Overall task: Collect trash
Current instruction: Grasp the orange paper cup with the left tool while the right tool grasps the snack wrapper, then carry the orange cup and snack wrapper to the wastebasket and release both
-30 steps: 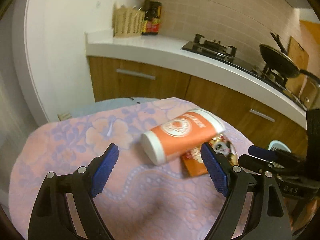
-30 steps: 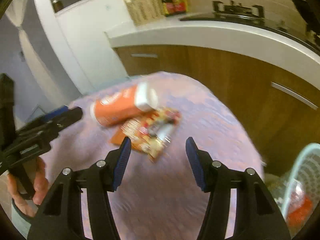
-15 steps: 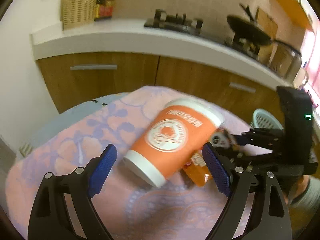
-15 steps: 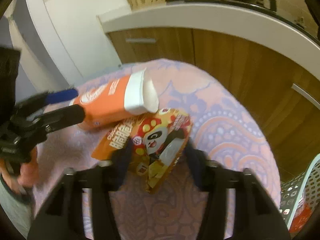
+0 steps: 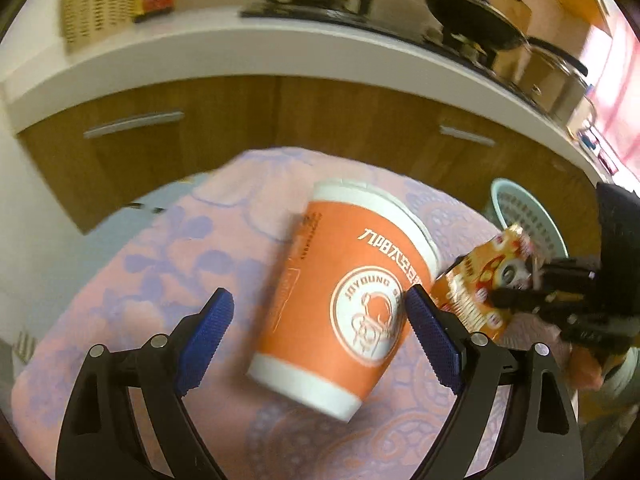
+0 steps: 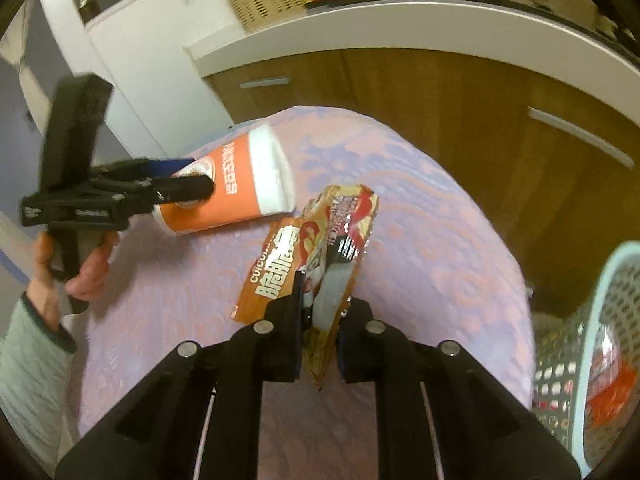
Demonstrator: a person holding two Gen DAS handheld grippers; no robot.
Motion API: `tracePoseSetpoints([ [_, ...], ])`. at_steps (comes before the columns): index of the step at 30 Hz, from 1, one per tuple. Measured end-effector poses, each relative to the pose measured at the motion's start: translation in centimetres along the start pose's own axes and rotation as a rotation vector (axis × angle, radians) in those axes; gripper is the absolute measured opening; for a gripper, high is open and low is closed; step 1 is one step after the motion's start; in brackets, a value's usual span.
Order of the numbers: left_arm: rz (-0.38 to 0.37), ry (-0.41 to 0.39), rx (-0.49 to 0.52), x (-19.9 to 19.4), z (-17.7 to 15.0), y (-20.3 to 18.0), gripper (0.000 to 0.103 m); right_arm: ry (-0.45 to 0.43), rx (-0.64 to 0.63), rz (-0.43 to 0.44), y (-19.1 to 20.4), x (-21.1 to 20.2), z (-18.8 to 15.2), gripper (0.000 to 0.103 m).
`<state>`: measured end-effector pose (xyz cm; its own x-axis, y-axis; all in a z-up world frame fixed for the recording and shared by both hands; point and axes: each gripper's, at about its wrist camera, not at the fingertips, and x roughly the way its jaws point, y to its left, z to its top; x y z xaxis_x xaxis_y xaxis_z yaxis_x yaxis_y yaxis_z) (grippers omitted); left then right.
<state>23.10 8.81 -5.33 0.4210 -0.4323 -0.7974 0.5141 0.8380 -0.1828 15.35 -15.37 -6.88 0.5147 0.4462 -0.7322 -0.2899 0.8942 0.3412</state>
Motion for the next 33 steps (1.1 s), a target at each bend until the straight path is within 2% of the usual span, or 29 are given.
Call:
tracePoseSetpoints([
  [4,-0.017,0.021,0.008,1.4,-0.2,-1.3,0.083,-0.017,0.026,-0.007,-1.4,-1.0,-0.3,0.011],
  [7,-0.016,-0.013,-0.03,1.7,-0.5,-1.7,0.078,-0.029,0.019,-0.021,-1.6,-1.1,-0.2,0.011],
  [10,-0.049,-0.057,-0.088,1.0,-1.2,-1.7,0.063,-0.043,0.011,-0.012,-1.6,-1.4,-0.4,0.011],
  [14,0.009,-0.115,-0.117,-0.2,-2.5,-2.9,0.055,-0.073,-0.005,-0.024,-1.7,-2.3,-1.0,0.011],
  [19,0.032,-0.172,-0.124,-1.6,-3.4,-5.2,0.054,-0.11,0.03,0.025,-2.5,-3.9,-1.3,0.011],
  [22,0.05,-0.202,-0.13,-2.8,-3.7,-6.8,0.054,-0.148,0.037,0.016,-3.0,-5.7,-1.1,0.011],
  [28,0.101,-0.28,-0.107,-5.0,-4.4,-12.9,0.054,-0.232,0.057,-0.014,-4.9,-10.3,-1.7,0.011],
  [33,0.144,-0.333,-0.032,-5.8,-3.6,-18.8,0.054,-0.289,0.067,-0.062,-7.0,-13.9,-2.7,0.011],
])
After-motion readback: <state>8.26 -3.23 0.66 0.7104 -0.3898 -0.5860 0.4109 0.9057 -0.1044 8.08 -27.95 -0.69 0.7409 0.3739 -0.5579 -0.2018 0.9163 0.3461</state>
